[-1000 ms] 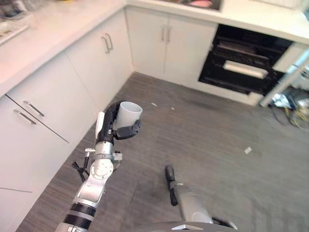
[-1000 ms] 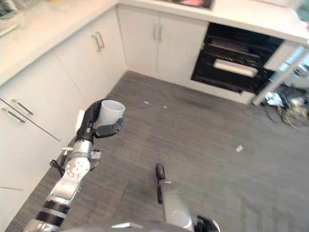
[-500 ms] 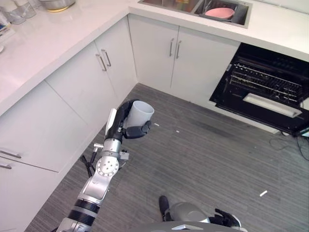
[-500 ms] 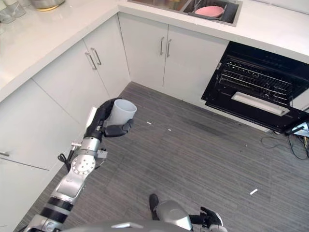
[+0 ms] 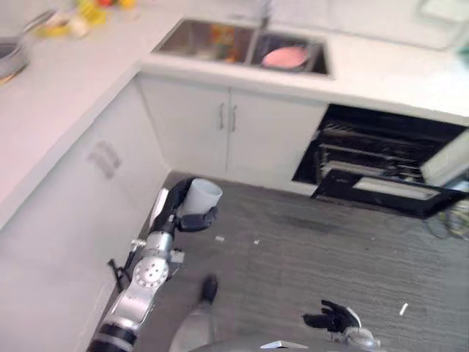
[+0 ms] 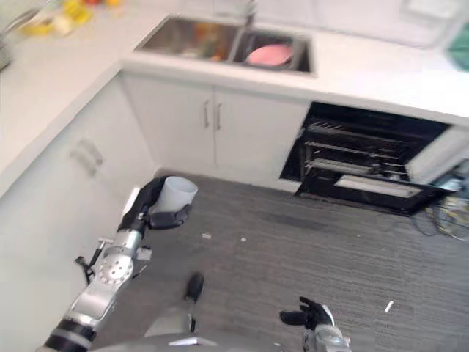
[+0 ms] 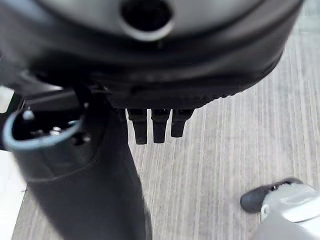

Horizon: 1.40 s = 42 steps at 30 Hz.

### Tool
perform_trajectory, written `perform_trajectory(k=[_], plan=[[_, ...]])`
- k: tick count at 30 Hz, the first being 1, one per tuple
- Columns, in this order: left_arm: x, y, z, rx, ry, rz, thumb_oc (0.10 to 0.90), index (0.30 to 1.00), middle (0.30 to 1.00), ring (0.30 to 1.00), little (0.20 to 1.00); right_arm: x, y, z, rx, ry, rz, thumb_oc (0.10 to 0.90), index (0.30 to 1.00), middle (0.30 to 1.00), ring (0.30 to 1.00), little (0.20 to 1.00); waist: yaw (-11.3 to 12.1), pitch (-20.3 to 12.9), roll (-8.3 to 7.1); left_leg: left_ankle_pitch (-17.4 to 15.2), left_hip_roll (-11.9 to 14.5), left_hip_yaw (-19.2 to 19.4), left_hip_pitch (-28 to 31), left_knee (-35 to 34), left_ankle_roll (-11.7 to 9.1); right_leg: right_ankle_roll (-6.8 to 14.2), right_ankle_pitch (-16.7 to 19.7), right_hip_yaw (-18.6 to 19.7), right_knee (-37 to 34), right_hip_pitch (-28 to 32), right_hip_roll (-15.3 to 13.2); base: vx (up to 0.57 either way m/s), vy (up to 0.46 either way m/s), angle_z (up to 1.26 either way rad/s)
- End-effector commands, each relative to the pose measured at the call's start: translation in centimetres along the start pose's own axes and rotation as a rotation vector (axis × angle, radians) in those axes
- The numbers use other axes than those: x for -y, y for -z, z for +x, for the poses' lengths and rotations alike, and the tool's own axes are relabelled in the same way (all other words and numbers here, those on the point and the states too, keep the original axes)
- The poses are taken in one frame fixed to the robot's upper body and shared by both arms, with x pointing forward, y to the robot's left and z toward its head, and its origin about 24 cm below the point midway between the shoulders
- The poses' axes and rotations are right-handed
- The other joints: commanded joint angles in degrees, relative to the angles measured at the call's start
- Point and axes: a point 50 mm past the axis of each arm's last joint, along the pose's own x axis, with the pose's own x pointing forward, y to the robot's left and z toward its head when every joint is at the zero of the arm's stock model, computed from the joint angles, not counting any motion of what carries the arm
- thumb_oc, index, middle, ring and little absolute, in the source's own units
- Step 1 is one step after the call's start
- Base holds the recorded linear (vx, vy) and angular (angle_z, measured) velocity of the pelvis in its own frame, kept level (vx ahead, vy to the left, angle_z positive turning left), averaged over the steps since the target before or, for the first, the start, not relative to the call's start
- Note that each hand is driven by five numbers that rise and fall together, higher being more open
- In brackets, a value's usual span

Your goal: Place the dishes in the dishwasher.

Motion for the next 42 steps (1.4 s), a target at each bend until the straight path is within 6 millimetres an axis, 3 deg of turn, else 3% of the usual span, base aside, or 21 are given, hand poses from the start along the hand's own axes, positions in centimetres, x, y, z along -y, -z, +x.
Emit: perform_trajectory(k=[1,4,5,6,8,9,10,11,12,13,15,19,20,23,25,26,28,29,31,36,42], plan=[[0.2,-9.0,2.1,0.439,0.000,-0.078,0.400,0.300,0.300,0.300,0.300,0.5,3.3,-0.9,-0.080,0.039,0.069,0.800,0.900,0.900,0.900,0.900,-3.44,-2.73,0.07,-3.56,4.42,3.55,2.15,-2.58,-7.05,-4.32,8.30,-3.86,-6.28,-8.78,6.83,0.24,0.304,-1.05],[0.0,-9.5,2.8,0.448,-0.039,-0.075,0.400,0.300,0.300,0.300,0.300,-1.3,1.7,-0.7,-0.002,-0.009,0.119,0.800,0.900,0.900,0.900,0.900,-5.54,-3.63,-0.49,-5.59,4.67,7.13,4.90,-2.58,-6.04,-2.47,8.90,-1.14,4.45,-12.73,7.53,0.17,0.234,-1.04],[-0.2,-10.8,3.8,0.490,-0.077,-0.059,0.400,0.300,0.300,0.300,0.300,-2.3,-0.9,-0.4,0.090,-0.049,0.096,0.800,0.900,0.900,0.900,0.900,-7.13,-2.62,-0.05,-6.86,5.36,9.57,6.76,-2.58,-4.82,-0.29,10.10,-3.56,13.08,-17.63,9.61,0.05,0.180,-1.26],[-0.4,-11.3,4.2,0.508,-0.103,-0.041,0.400,0.300,0.300,0.300,0.300,-2.6,-2.5,-0.3,0.141,-0.056,0.083,0.800,0.900,0.900,0.900,0.900,-6.98,-2.22,0.46,-7.47,5.88,11.35,7.58,-2.58,-4.84,0.45,10.20,-7.69,16.03,-20.29,9.47,0.08,0.278,-1.18],[-1.7,-11.6,4.8,0.516,-0.181,-0.044,0.400,0.300,0.300,0.300,0.300,-3.0,-6.2,-0.3,0.265,-0.061,0.056,0.800,0.900,0.900,0.900,0.900,-5.00,-2.41,1.79,-9.24,6.24,15.76,9.26,-2.58,-4.96,-1.19,7.33,-26.13,13.26,-24.15,3.94,0.07,0.203,-1.84],[-1.8,-11.6,4.8,0.517,-0.182,-0.044,0.400,0.300,0.300,0.300,0.300,-3.0,-6.2,-0.3,0.266,-0.061,0.056,0.800,0.900,0.900,0.900,0.900,-5.16,-2.46,1.86,-9.09,6.30,15.59,9.07,-2.58,-4.98,-1.22,7.56,-26.31,13.04,-24.17,3.97,0.08,0.113,-2.40],[-2.0,-11.6,4.7,0.519,-0.196,-0.048,0.400,0.300,0.300,0.300,0.300,-3.1,-7.2,-0.5,0.309,-0.062,0.079,0.800,0.900,0.900,0.900,0.900,-5.37,-2.78,2.69,-8.98,6.69,17.22,9.64,-2.58,-5.06,-1.78,6.44,-30.18,11.45,-24.31,3.01,0.11,0.057,-2.23],[-2.6,-10.9,4.0,0.507,-0.233,-0.066,0.400,0.300,0.300,0.300,0.300,-3.0,-7.9,-0.9,0.363,-0.088,0.191,0.800,0.900,0.900,0.900,0.900,-3.43,-3.77,2.46,-11.01,7.04,23.65,11.97,-2.58,-5.54,-2.39,8.89,-42.15,1.91,-22.54,-0.89,0.11,0.058,-1.12],[-2.6,-10.9,4.0,0.506,-0.232,-0.066,0.400,0.300,0.300,0.300,0.300,-3.0,-7.8,-0.9,0.362,-0.088,0.191,0.800,0.900,0.900,0.900,0.900,-3.40,-3.95,2.50,-10.82,7.09,23.70,11.77,-2.58,-5.53,-2.45,9.45,-42.15,1.25,-22.46,-0.76,0.20,0.019,-1.34],[-2.2,-9.9,3.4,0.478,-0.204,-0.056,0.400,0.300,0.300,0.300,0.300,-2.5,-7.7,-1.3,0.390,-0.101,0.211,0.800,0.900,0.900,0.900,0.900,-3.99,-4.15,2.36,-11.45,6.39,24.75,13.18,-2.58,-5.45,-1.69,10.40,-37.41,-2.50,-21.23,0.04,0.19,-0.033,-1.71],[-1.6,-9.2,3.0,0.458,-0.177,-0.052,0.400,0.300,0.300,0.300,0.300,-1.8,-7.2,-1.4,0.394,-0.092,0.247,0.800,0.900,0.900,0.900,0.900,-4.08,-5.06,2.20,-11.23,6.18,25.29,13.49,-2.58,-5.76,-1.82,11.46,-33.38,-6.02,-19.60,1.02,0.20,-0.070,-1.19],[-1.7,-8.0,2.8,0.408,-0.192,-0.064,0.400,0.300,0.300,0.300,0.300,0.4,-12.0,-2.5,0.579,-0.026,0.283,0.800,0.900,0.900,0.900,0.900,-3.89,-4.92,3.50,-10.97,6.20,27.07,15.05,-2.51,-6.45,-1.38,11.92,-33.45,-8.51,-17.76,0.41,0.13,-0.089,0.50],[-2.0,-7.8,2.7,0.406,-0.203,-0.060,0.400,0.300,0.300,0.300,0.300,0.9,-13.1,-3.2,0.647,-0.037,0.288,0.800,0.900,0.900,0.900,0.900,-3.76,-4.27,3.47,-10.33,6.72,27.80,14.92,0.26,-7.11,-1.72,11.84,-33.02,-8.51,-17.18,0.42,0.14,-0.148,-0.27],[-2.4,-7.8,2.5,0.407,-0.222,-0.073,0.400,0.300,0.300,0.300,0.300,2.9,-15.4,-5.0,0.790,0.011,0.307,0.800,0.900,0.900,0.900,0.900,-3.34,-0.83,2.63,-7.03,10.76,27.33,7.18,22.90,-10.41,-4.10,10.64,-32.65,-8.51,-14.85,0.09,0.09,-0.212,-0.24],[-2.3,-7.7,2.3,0.409,-0.228,-0.084,0.400,0.300,0.300,0.300,0.300,3.0,-17.1,-6.1,0.872,-0.008,0.277,0.800,0.900,0.900,0.900,0.900,-2.34,0.36,2.27,-6.77,9.47,23.57,3.23,29.13,-10.68,-4.97,9.45,-31.81,-8.51,-13.64,-0.05,0.12,-0.086,0.01],[-2.4,-7.5,2.2,0.398,-0.239,-0.094,0.400,0.300,0.300,0.300,0.300,2.9,-18.4,-7.2,0.945,-0.020,0.250,0.800,0.900,0.900,0.900,0.900,-2.03,-0.08,2.65,-7.81,9.01,22.30,1.35,21.99,-9.39,-4.41,8.85,-32.04,-8.51,-13.35,-0.27,0.15,-0.001,-0.16],[-2.3,-7.5,2.1,0.396,-0.239,-0.095,0.400,0.300,0.300,0.300,0.300,2.9,-18.4,-7.2,0.943,-0.019,0.248,0.800,0.900,0.900,0.900,0.900,-2.11,-0.16,2.48,-7.56,8.64,22.40,1.86,21.16,-9.28,-4.29,8.70,-32.09,-8.51,-13.21,-0.57,0.14,0.068,-0.25],[-2.5,-7.3,1.9,0.387,-0.260,-0.096,0.400,0.300,0.300,0.300,0.300,3.2,-19.7,-8.5,1.030,0.000,0.195,0.800,0.900,0.900,0.900,0.900,-1.82,-1.06,3.12,-7.41,9.39,25.19,3.00,7.37,-8.42,-2.96,8.51,-32.56,-8.51,-12.63,-1.11,0.24,0.168,-0.13],[-2.6,-7.3,2.0,0.383,-0.290,-0.069,0.400,0.300,0.300,0.300,0.300,3.5,-21.1,-10.0,1.125,0.046,0.151,0.800,0.900,0.900,0.900,0.900,-0.91,-2.10,3.75,-2.93,11.74,25.52,2.05,-2.58,-9.05,-1.96,7.45,-32.70,-8.51,-10.53,-1.42,0.30,0.195,-0.12],[-2.8,-7.7,2.0,0.411,-0.314,-0.051,0.400,0.300,0.300,0.300,0.300,3.4,-21.2,-10.8,1.169,0.014,0.201,0.800,0.900,0.900,0.900,0.900,-2.18,-3.88,4.49,-3.75,12.30,27.14,5.53,-2.58,-9.17,-1.63,7.60,-33.76,-8.51,-10.08,-1.23,0.12,0.091,-0.39],[-3.2,-8.5,2.0,0.458,-0.328,-0.026,0.400,0.300,0.300,0.300,0.300,3.3,-21.7,-11.8,1.221,0.004,0.279,0.800,0.900,0.900,0.900,0.900,-2.45,-5.55,3.66,-6.53,9.88,26.73,8.70,-2.58,-7.73,-0.65,8.63,-33.29,-8.51,-9.97,-2.63,0.08,0.134,-0.04]])
